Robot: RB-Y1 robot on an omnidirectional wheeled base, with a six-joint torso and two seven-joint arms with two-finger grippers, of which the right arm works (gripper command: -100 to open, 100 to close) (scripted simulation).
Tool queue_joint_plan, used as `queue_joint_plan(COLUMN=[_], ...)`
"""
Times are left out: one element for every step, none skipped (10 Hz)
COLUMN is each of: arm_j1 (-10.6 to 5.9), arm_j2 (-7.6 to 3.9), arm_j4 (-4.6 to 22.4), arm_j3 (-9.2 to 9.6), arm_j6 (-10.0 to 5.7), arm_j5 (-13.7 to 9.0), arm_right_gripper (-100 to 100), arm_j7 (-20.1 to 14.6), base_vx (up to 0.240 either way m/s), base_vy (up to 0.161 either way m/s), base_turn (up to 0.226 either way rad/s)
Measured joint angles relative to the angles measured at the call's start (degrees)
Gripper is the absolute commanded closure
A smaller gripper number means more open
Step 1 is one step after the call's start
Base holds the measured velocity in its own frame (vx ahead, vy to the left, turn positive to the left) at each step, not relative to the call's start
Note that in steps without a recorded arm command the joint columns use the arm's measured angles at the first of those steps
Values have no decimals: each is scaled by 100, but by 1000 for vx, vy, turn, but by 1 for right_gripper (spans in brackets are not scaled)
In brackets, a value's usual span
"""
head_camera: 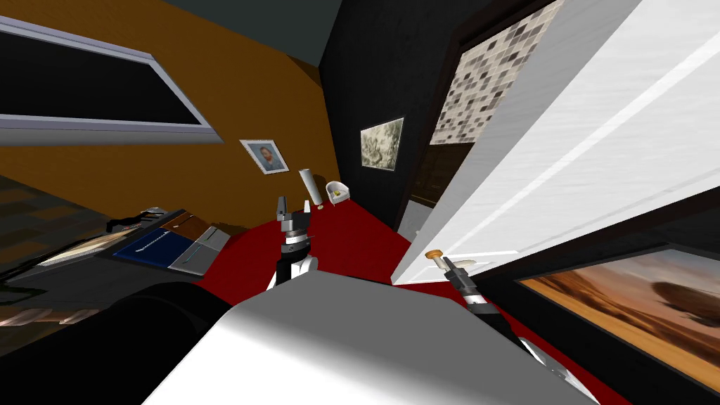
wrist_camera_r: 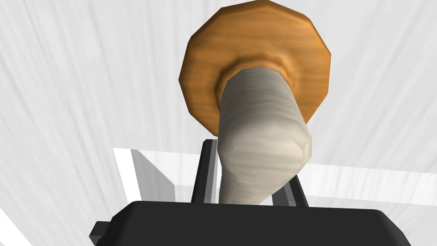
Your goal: Pull the door open
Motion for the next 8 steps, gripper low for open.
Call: queue_joint_plan(arm_j1=[-43, -116, -177, -158, -28, -38, -127, -169], arm_j2=[35, 94, 112, 91, 30, 58, 102, 123], arm_j4=[34, 164, 246, 187, -69, -132, -15, 0], arm_j3=[-17, -45, -53, -67, -105, -151, -152, -191], arm_j6=[7, -51, -80, -39, 81, 141, 105, 107], arm_j5=[76, 193, 257, 265, 238, 317, 385, 489], arm_right_gripper=[100, 100, 100, 100, 100, 100, 100, 100], arm_j7=[-23, -75, -130, -141, -88, -73, -116, -163], base_vx=[-50, -38, -15, 10, -21, -40, -61, -79], base_vy=[-19, -1, -2, 0, -20, -22, -28, -44], base_turn=[-45, -29, 0, 1, -61, -18, -33, -67])
